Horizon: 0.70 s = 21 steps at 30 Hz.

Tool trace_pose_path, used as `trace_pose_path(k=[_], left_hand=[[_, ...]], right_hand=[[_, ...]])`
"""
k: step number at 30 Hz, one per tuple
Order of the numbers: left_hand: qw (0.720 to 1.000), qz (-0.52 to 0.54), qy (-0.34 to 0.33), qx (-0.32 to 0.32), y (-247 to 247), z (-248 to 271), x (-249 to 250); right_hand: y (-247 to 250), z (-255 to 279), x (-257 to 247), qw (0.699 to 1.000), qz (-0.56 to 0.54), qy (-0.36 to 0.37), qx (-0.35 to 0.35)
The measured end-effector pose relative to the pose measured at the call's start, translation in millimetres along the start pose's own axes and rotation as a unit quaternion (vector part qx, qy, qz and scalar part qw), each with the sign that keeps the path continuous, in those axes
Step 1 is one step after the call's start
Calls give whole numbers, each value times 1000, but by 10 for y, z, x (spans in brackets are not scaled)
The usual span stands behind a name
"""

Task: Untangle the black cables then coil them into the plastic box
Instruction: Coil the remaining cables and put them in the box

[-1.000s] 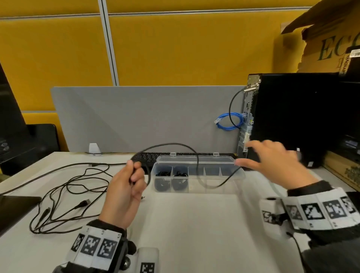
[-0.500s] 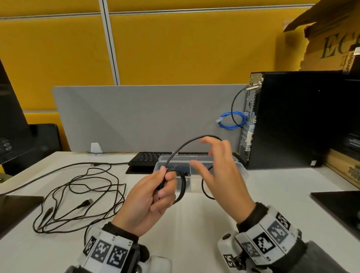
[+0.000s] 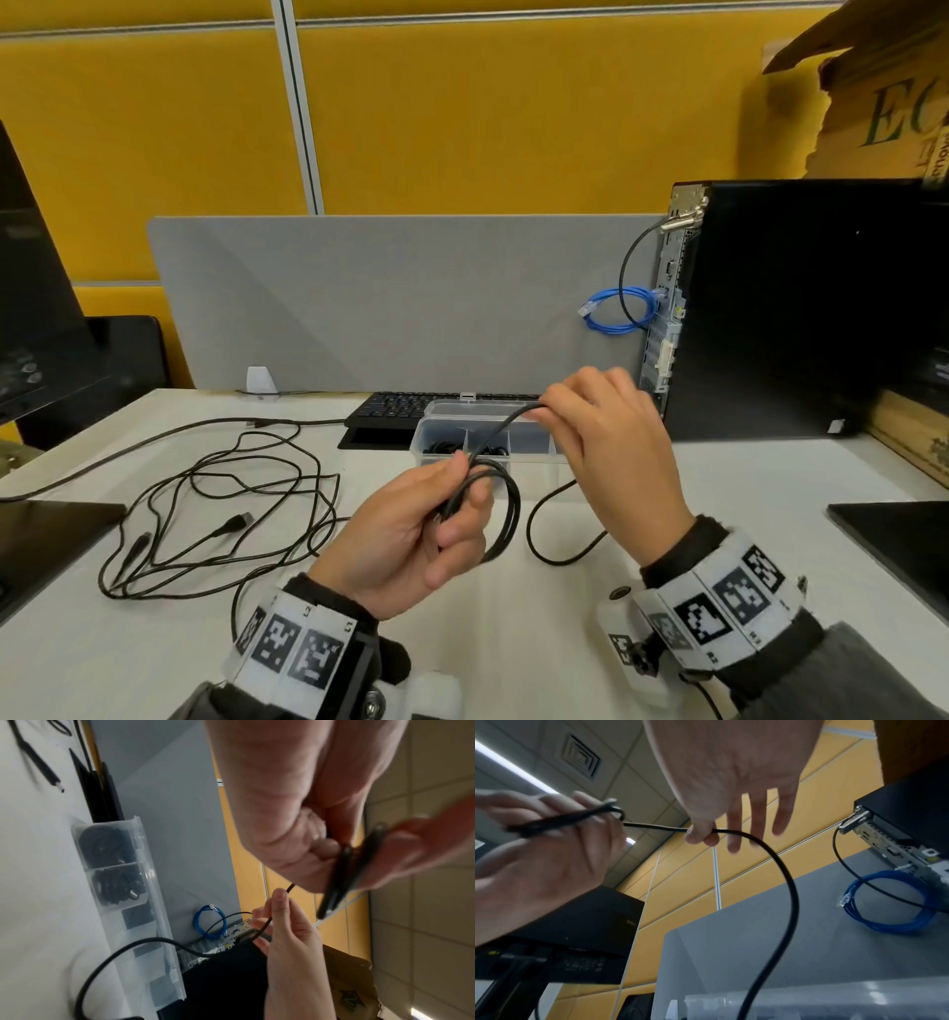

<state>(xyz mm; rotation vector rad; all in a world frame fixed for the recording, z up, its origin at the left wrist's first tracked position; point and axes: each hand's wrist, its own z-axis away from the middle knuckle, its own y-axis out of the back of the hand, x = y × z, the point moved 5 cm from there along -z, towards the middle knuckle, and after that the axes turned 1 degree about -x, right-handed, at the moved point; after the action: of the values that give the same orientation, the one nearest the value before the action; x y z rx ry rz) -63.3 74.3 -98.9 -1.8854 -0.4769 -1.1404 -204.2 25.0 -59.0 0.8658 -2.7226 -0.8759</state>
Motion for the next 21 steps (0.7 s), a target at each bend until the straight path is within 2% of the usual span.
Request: trace_pose_path(k=[2,3,5,6,7,9,10,11,13,15,17,18,19,21], left_hand=[[998,52,-3,-42,5,-19,-22],[996,82,-18,-44,12,-37,3],[984,153,-80,-40,15,-79,78],[980,166,-111,-1,42,-101,116],[977,147,-138,71,105,-95,151],[961,19,-184,207,253,-39,204],[954,-54,-187,228,267,-25,217],[946,-120,-180,243,287,-22,215],[926,-240,-139,254,290,-25,189],[928,-310,-59,199,214,-35,117],[948,-292,2,124,81,-31,41],[959,-264,3,104,39,-26,31],[968,-233,-14,93,-7,-26,47],[979,-164,-85,90,-31,-25,128]], right_hand=[[-78,-1,50,993,-81,-33,-84],[-152,23,65,975,-140,-55,-161],[-239,115,-60,911,-238,-48,-334],[-223,164,-179,877,-256,-21,-407],[-187,209,-295,850,-263,11,-456],[-91,278,-482,826,-254,61,-500],[-45,285,-541,826,-246,71,-502],[3,256,-578,839,-238,78,-483],[124,114,-553,895,-229,65,-378],[261,-52,-361,942,-255,7,-218],[317,-129,-150,948,-300,-33,-104],[271,-126,-69,943,-318,-47,-92],[190,-105,-26,935,-331,-60,-115],[-81,19,-26,914,-317,-76,-243]])
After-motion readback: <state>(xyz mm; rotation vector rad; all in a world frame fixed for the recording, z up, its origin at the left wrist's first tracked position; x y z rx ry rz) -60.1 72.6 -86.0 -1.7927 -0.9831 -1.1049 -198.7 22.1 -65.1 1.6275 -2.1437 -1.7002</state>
